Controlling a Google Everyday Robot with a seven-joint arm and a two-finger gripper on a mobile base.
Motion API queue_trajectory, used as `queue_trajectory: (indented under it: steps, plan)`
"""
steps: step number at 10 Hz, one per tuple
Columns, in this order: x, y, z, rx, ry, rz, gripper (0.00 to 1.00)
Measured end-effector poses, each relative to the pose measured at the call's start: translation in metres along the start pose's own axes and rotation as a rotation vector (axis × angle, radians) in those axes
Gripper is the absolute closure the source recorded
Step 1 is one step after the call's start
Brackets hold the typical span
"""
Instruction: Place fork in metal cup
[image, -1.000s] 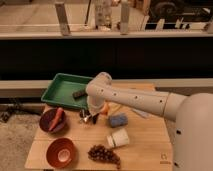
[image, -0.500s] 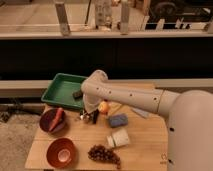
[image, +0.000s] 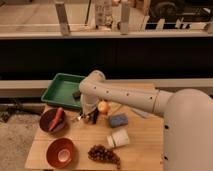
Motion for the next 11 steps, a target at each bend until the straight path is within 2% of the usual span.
queue_trajectory:
  steps: [1, 2, 7, 11]
  plan:
    - [-0.0025, -0.0001, 0.0016, -0.002, -0.002, -0.004, 0.26]
    - [-0.0035, -0.0001, 0.0023, -0.004, -0.002, -0.006, 0.21]
    - [-0.0073, -0.0004, 0.0046, -0.029, 0.006, -0.008, 0.2]
    - [-0.0089, -0.0004, 0.0005, -0.021, 0.027, -0.036, 0.2]
